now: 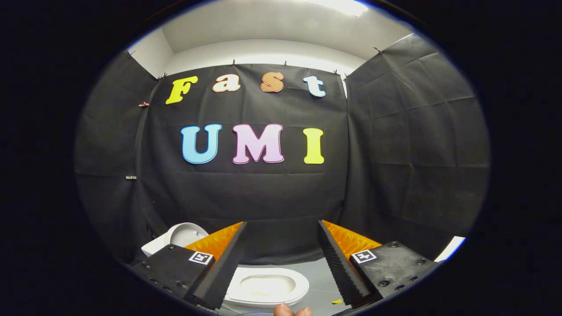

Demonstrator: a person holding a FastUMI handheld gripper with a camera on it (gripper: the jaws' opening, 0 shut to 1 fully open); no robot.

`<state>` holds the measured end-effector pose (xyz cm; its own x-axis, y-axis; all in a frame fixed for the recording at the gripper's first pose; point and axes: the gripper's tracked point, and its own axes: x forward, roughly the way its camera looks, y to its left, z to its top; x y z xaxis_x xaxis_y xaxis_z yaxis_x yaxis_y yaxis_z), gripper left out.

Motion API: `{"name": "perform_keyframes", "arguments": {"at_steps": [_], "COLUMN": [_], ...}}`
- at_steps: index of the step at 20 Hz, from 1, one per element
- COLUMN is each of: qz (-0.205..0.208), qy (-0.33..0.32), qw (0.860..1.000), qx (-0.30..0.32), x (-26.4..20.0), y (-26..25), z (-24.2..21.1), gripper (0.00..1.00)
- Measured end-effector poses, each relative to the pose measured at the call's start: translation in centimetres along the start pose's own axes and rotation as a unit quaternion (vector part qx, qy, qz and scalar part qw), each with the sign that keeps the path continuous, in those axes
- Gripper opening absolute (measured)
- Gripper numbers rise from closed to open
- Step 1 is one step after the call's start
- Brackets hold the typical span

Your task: Open the toilet lid.

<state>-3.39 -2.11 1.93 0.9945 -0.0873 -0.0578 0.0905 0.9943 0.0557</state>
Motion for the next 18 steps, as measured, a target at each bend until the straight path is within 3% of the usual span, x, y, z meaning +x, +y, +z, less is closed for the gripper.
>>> {"name": "perform_keyframes", "arguments": {"at_steps": [18], "qz": [-0.002], "qy": [0.005], "qw": [1.0], "qx": [-0.015], "x": [0.5], "y": [1.3], "z": [-1.1], "gripper": [0.99]}}
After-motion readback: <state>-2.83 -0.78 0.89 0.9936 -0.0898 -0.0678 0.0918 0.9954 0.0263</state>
